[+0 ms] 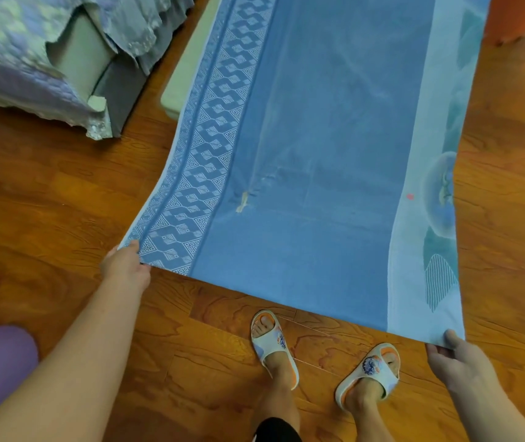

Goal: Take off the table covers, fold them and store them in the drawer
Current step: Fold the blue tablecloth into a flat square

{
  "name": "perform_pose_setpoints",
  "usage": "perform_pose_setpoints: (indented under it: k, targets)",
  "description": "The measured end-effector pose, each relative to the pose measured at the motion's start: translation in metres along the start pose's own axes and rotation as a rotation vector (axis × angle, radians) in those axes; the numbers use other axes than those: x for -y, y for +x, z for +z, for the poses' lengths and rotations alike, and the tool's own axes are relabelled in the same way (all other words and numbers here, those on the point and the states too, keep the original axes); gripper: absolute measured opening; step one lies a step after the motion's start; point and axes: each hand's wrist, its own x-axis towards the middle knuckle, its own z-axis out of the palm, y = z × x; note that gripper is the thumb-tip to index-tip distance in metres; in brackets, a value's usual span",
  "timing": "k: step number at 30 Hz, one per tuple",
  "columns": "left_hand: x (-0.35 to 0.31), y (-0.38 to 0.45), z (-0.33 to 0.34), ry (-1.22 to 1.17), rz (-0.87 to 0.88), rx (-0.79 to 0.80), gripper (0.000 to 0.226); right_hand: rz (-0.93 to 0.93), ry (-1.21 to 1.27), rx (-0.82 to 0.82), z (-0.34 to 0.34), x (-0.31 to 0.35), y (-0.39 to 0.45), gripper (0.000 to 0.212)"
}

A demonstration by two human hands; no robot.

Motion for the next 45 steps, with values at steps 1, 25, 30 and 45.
perform_pose_setpoints:
  k: [1,25,30,45]
  targets:
    - [0.001,0.006,-0.002,0.028,0.024,-0.008,0.025,0.008,0.032,-0.016,0.0,0.002,0.004,0.031]
    - [-0.099,-0.11,-0.042,0.111,0.082,0.095,0.029,-0.36,-0.695,-0.025,-0.026,0.113,-0.142,0.025]
    - [-0.1,-0.101,-0.056,0.093,-0.045,0.11,0.033,-0.282,-0.708,-0.049,-0.026,0.108,-0.145,0.012]
    - [-0.123,-0.098,-0.085,0.141,0.002,0.073,0.039,-0.04,-0.793,-0.026,-0.042,0.099,-0.155,0.016]
